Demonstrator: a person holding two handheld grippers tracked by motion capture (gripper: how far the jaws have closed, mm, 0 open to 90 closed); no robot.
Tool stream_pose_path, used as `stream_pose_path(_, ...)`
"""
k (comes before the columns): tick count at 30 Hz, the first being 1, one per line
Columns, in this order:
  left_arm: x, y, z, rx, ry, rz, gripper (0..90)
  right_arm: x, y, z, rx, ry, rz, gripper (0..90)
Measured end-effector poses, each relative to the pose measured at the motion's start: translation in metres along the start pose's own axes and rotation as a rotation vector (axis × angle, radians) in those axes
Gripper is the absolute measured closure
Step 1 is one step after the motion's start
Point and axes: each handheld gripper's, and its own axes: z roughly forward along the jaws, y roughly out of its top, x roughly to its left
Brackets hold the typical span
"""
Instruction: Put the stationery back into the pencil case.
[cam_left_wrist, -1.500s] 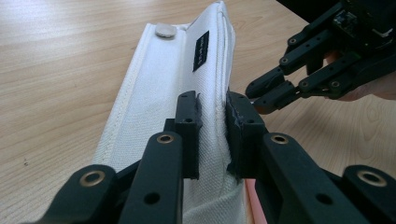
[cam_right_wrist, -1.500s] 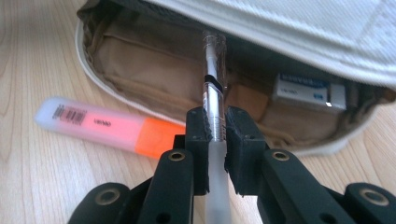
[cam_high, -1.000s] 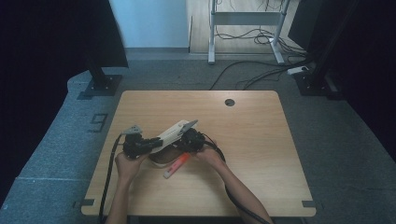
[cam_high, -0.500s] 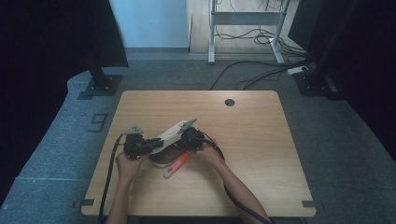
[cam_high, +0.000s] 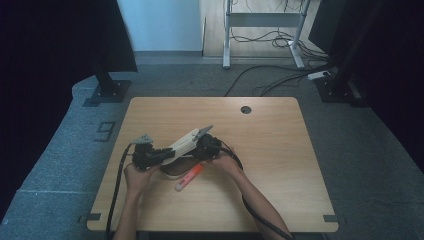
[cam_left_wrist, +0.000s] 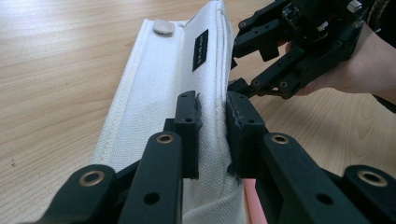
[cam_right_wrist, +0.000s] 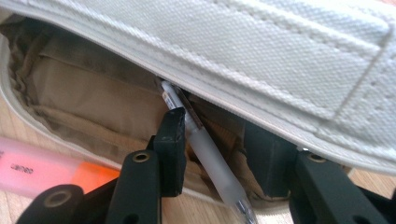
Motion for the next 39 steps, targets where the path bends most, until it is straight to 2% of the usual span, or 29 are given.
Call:
stream_pose_path(12, 0.000, 0.000, 0.000, 0.002, -0.001, 0.001, 76.0, -0.007, -0.012, -0.010, 0.022, -0.028, 0.006, 53.8)
stream_pose_path(21, 0.000, 0.000, 0.000, 0.003, -0.002, 0.002, 75.9, -0.015, -0.024, -0.018, 0.013, -0.042, 0.034, 49.1)
stream_pose_path(27, 0.000, 0.000, 0.000, 0.004, -0.003, 0.001, 75.9, -0.019, -0.032, -0.021, 0.024, -0.053, 0.054, 49.4)
stream_pose_path(35, 0.000, 0.000, 0.000, 0.004, -0.004, 0.001, 75.9, -0.022, -0.040, -0.021, 0.035, -0.047, 0.062, 62.5)
stream_pose_path(36, 0.000, 0.000, 0.000, 0.004, -0.004, 0.000, 75.9, -0.022, -0.040, -0.021, 0.032, -0.039, 0.065, 69.7)
stream_pose_path(39, 0.000, 0.000, 0.000, 0.004, -0.006, -0.001, 75.9, -0.021, -0.039, -0.022, 0.020, -0.032, 0.066, 75.5)
